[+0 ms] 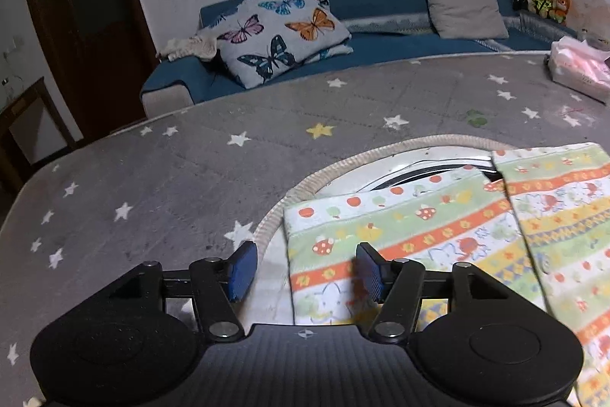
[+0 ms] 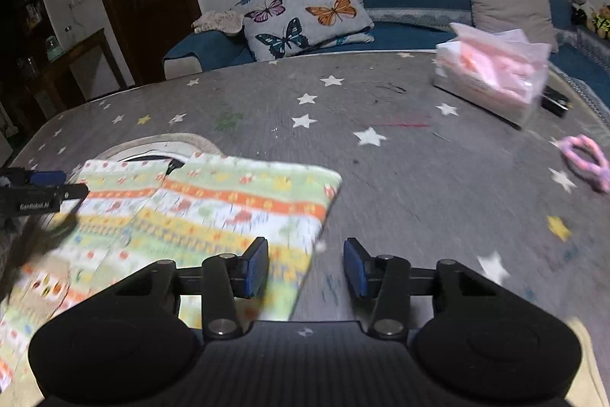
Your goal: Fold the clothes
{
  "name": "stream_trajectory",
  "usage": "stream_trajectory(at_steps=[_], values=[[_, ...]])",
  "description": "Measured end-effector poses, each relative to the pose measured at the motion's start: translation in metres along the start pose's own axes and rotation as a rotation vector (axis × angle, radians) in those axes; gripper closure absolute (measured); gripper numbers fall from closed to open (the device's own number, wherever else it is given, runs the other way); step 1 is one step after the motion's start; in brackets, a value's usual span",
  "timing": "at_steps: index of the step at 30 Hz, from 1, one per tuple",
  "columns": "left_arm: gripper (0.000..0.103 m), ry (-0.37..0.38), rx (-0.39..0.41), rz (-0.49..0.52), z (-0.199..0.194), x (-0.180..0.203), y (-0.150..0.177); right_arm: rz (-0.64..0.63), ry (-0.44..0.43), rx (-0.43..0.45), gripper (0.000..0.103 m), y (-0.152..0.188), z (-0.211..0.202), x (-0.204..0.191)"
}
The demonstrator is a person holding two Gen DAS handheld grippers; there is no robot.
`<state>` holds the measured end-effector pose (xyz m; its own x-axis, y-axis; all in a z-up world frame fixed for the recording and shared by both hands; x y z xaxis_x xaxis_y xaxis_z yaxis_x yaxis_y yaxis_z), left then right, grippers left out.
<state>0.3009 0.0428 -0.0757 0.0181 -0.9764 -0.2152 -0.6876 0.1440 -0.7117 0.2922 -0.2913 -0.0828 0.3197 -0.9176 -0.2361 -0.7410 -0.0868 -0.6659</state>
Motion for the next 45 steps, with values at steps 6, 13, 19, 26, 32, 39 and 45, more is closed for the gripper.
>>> stream_trajectory(at_steps=[6, 13, 19, 26, 32, 39, 45], values=[[0.096, 0.027, 0.032, 0.008, 0.004, 0.003, -0.006, -0.016, -0.011, -0.003, 0.098, -0.022, 0.030, -0.002], [0.101, -0.122, 0.098, -0.019, 0.003, -0.018, -0.014, -0.085, -0.029, 0.045, 0.092, -0.057, 0.057, -0.022], [0.095, -0.153, 0.079, 0.012, 0.009, -0.019, -0.007, -0.131, -0.015, -0.001, 0.073, -0.046, 0.037, -0.028], [0.054, -0.103, 0.116, 0.028, -0.032, -0.003, 0.002, -0.231, -0.018, -0.061, 0.066, 0.000, -0.014, -0.048], [0.049, -0.024, 0.153, 0.069, -0.086, 0.014, 0.034, -0.292, -0.006, -0.060, 0.061, 0.044, -0.043, -0.069], [0.050, 0.056, 0.173, 0.063, -0.141, 0.025, 0.077, -0.347, -0.188, -0.043, 0.059, 0.082, -0.076, -0.131], [0.064, 0.078, 0.138, -0.017, -0.157, 0.019, 0.103, -0.436, -0.394, -0.076, 0.064, 0.118, -0.090, -0.200]])
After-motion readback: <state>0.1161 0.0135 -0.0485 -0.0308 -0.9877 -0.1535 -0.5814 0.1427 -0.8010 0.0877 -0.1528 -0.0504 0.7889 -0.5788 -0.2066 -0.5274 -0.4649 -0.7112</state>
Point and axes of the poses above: each gripper's, at about its wrist camera, not at the fingertips, and z roughly the way its jaws point, x to its right, y to its underside, the point moved 6 cm from there along z, roughly the way its jaws point, and after that the axes turned 6 degrees about -y, right-handed, at the moved point
